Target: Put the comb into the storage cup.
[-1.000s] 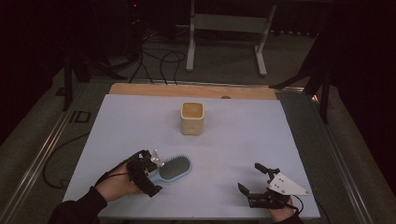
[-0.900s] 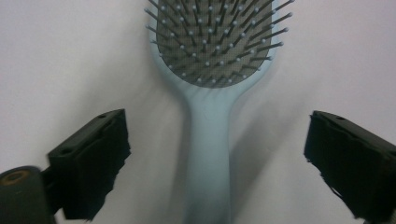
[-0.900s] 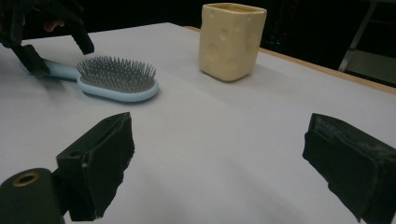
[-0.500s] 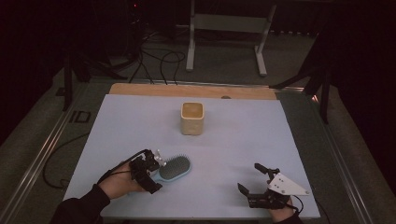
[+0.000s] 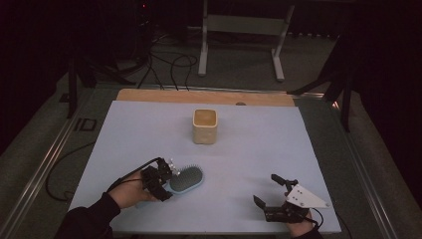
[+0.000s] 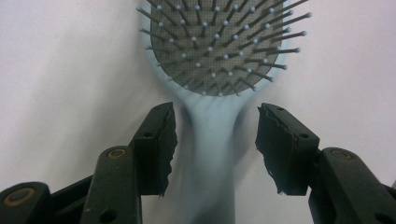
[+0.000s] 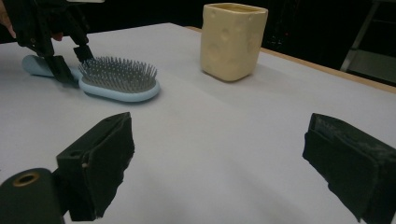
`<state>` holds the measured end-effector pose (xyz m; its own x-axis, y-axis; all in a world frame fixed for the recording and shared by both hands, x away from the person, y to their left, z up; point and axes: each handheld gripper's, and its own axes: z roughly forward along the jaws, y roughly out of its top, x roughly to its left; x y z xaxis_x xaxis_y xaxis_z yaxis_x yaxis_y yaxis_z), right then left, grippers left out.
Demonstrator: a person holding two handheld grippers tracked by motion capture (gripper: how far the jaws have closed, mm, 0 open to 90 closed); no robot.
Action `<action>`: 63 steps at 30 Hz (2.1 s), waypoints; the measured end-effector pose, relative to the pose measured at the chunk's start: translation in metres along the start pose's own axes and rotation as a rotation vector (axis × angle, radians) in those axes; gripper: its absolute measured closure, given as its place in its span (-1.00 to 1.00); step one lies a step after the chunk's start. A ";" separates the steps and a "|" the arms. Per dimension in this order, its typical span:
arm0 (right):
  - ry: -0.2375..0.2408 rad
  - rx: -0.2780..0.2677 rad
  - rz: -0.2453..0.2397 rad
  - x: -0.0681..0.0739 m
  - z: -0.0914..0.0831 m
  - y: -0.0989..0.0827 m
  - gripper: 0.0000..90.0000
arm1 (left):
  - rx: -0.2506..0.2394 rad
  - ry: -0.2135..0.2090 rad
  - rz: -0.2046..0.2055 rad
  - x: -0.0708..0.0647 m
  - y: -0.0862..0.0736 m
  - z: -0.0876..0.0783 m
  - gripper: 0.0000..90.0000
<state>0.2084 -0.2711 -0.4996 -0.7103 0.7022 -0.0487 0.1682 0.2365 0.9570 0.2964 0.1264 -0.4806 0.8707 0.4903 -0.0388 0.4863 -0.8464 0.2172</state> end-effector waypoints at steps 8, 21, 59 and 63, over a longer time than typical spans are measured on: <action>0.002 -0.001 -0.003 0.000 -0.001 0.000 -0.81 | 0.037 -0.006 0.020 0.001 0.003 0.003 0.26; 0.002 -0.001 0.000 0.000 -0.001 0.000 -0.81 | 0.095 -0.017 0.009 0.004 0.008 0.007 0.46; 0.001 0.002 0.007 0.000 0.000 0.000 -0.81 | -0.009 -0.015 0.023 -0.004 0.005 -0.008 0.56; 0.001 0.007 0.010 0.000 0.000 0.000 -0.81 | -0.047 -0.020 0.031 -0.006 0.005 -0.015 0.56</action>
<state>0.2088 -0.2709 -0.4999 -0.7089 0.7042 -0.0387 0.1800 0.2337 0.9555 0.2925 0.1227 -0.4651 0.8867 0.4596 -0.0505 0.4556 -0.8500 0.2644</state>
